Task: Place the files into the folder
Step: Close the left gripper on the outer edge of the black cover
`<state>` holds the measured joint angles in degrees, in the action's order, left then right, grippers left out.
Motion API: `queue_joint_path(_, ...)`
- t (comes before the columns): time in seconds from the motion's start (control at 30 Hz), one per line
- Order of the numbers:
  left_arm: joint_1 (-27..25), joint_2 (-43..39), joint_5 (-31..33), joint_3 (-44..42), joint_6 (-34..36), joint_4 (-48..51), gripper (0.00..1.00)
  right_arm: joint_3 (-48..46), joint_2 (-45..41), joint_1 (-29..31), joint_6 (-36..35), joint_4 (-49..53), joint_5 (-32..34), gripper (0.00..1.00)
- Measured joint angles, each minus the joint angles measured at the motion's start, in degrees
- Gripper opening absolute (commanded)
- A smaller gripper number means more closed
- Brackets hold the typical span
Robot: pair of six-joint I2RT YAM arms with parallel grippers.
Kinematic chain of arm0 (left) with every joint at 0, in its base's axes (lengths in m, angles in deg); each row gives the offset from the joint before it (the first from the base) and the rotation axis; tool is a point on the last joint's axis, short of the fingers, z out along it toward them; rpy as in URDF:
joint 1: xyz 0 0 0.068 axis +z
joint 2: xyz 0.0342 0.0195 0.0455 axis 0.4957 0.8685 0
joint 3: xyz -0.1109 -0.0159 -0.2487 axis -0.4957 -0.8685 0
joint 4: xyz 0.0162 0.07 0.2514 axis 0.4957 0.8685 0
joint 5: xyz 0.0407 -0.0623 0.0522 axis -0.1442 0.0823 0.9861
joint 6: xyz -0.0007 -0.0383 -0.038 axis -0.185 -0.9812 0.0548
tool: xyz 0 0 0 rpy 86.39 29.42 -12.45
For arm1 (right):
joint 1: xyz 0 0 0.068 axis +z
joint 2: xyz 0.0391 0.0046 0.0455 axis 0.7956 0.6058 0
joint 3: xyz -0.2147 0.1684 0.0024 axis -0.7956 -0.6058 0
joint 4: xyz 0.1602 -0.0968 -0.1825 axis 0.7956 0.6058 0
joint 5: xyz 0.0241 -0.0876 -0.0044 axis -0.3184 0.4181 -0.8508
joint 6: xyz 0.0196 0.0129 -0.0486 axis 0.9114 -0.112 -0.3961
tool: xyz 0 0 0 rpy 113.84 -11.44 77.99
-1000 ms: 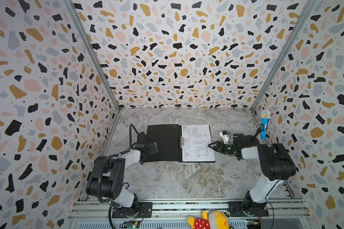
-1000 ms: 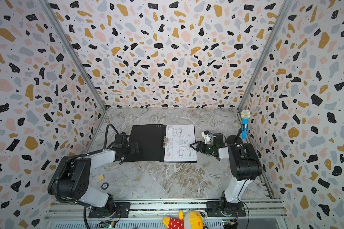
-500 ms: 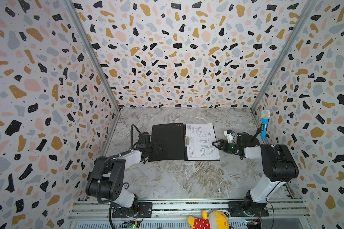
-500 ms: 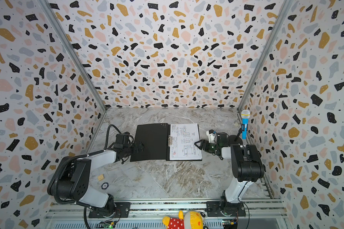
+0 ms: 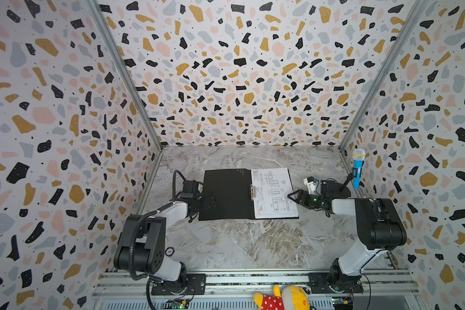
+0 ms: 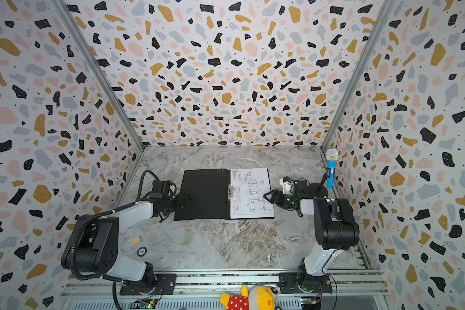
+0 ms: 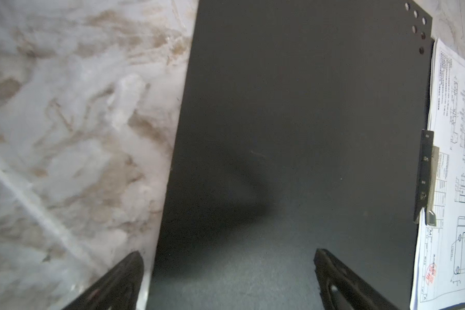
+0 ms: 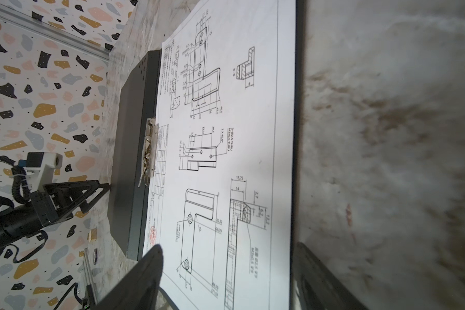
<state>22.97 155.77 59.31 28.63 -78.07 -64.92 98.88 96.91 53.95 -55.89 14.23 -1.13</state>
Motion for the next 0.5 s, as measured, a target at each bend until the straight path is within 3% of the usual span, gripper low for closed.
queue_joint_path(0.5,-2.7,-3.1,-0.6,-4.4,0.4,-2.6,0.99,0.2,0.3,-0.2,-2.2,1.2,-0.8,0.71)
